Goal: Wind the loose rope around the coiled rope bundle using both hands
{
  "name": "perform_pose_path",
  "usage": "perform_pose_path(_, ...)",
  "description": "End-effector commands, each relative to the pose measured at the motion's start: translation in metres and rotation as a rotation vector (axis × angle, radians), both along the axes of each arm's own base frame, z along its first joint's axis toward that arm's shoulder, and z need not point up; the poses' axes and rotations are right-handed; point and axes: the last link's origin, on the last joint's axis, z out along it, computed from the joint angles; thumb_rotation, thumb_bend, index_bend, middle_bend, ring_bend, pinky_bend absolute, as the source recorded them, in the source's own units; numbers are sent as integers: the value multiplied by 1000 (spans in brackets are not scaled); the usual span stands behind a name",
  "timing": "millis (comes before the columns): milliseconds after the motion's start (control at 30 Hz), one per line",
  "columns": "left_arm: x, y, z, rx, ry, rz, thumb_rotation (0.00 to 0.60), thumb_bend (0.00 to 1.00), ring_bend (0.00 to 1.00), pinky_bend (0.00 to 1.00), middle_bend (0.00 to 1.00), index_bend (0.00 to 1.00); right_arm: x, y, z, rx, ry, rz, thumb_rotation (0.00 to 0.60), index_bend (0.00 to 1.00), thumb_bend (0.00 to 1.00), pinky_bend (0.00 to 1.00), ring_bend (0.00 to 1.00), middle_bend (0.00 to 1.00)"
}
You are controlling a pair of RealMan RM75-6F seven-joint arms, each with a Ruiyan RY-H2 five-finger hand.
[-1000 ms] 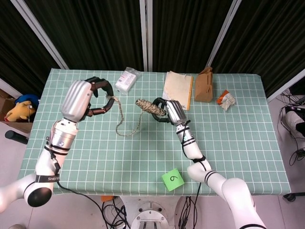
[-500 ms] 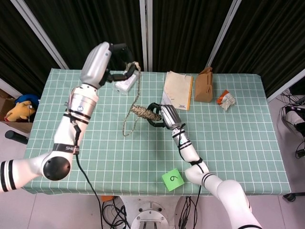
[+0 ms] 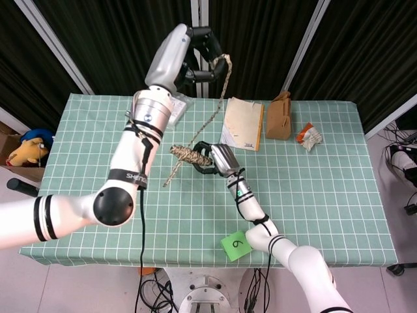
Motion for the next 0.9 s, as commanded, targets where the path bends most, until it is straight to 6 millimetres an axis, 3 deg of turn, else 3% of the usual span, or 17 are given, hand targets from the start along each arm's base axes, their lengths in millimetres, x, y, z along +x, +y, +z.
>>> perform_pose_path(33, 9, 3, -2, 9, -27, -6, 600, 543, 505, 629, 576, 784, 11, 2, -7, 32, 11, 30, 600, 935, 624, 855, 680, 727)
perform_pose_path(267, 20, 27, -4, 28, -130, 65, 600, 546, 504, 630, 577, 784, 20, 10, -16, 66, 20, 78, 600, 936, 624, 855, 680, 727)
perform_pose_path(500, 17, 44, -11, 49, -172, 143, 600, 551, 504, 630, 577, 784, 33, 16, -16, 101, -52, 125, 600, 936, 624, 855, 680, 727)
perform_pose_path(700, 3, 65, -16, 72, -187, 228, 600, 552, 505, 630, 577, 784, 38, 29, -15, 116, -93, 200, 600, 936, 618, 855, 680, 727)
perform_pose_path(900, -29, 89, -22, 115, -123, 319, 600, 552, 505, 629, 576, 784, 34, 36, -5, 110, -142, 246, 600, 936, 619, 855, 680, 727)
